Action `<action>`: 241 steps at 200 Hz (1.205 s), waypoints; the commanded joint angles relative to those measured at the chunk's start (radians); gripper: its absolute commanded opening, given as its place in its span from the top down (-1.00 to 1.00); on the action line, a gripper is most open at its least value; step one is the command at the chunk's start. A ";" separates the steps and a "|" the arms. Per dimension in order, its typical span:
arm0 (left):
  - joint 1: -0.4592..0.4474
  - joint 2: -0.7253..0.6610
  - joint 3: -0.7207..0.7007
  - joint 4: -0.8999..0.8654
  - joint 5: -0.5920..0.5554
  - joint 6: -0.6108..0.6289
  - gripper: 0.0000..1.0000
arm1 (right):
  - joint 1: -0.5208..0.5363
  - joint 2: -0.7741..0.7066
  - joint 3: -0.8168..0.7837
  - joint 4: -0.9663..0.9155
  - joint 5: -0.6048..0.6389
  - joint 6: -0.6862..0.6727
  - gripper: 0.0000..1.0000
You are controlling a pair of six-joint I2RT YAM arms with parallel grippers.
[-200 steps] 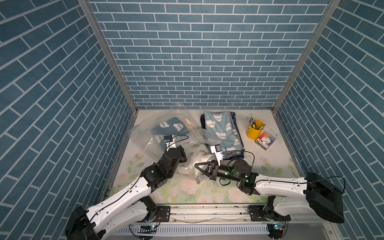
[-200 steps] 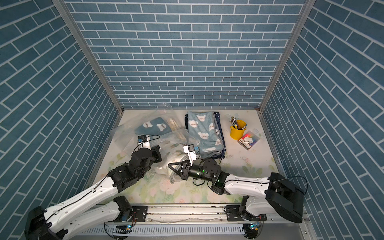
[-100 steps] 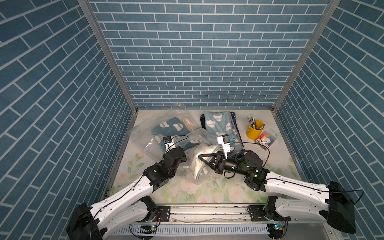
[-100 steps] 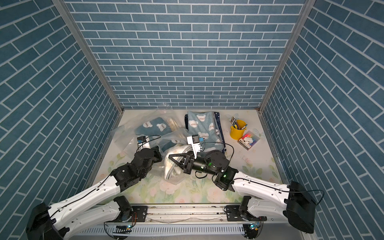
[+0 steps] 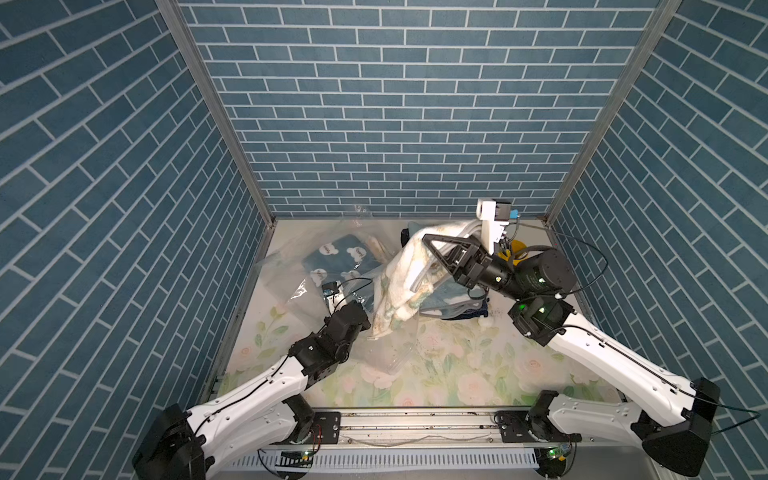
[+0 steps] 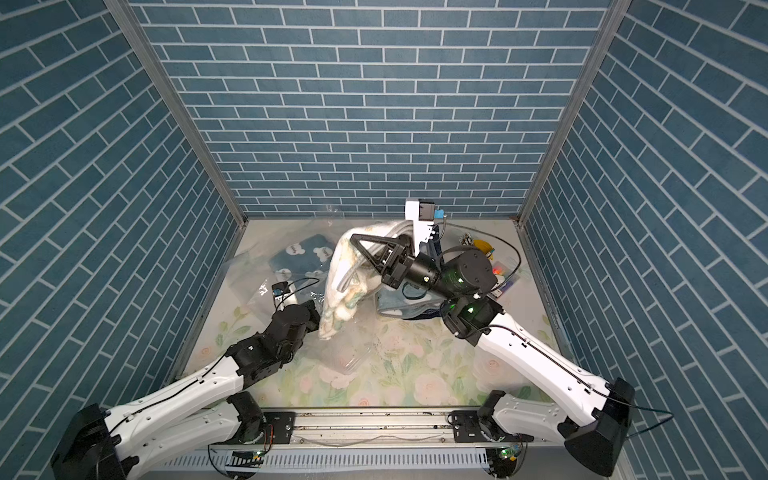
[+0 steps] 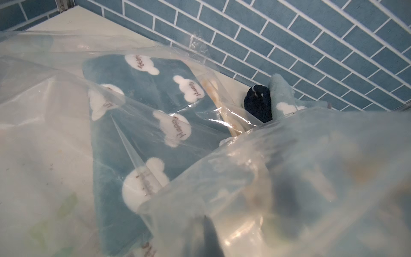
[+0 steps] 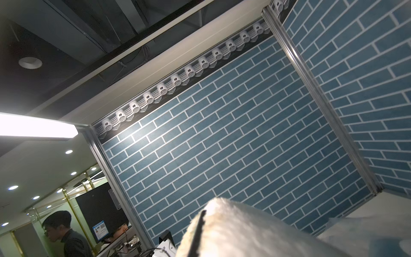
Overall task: Take the blanket out of the vacuum bag
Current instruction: Take out the blanket from the vacuum bag, then place the blanket at the center of the board.
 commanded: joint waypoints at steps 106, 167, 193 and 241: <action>0.023 -0.226 -0.133 -0.100 -0.066 -0.059 1.00 | -0.404 0.104 -0.052 0.081 -0.055 0.138 1.00; 0.024 -0.250 -0.120 -0.115 -0.054 -0.045 1.00 | -0.436 0.122 -0.104 -0.027 0.029 0.077 1.00; 0.023 -0.232 -0.118 -0.095 -0.047 -0.043 1.00 | -0.441 0.226 -0.003 -0.038 0.019 0.058 1.00; 0.023 -0.166 -0.094 -0.066 -0.034 -0.015 1.00 | -0.487 0.475 0.388 -0.141 0.012 0.032 1.00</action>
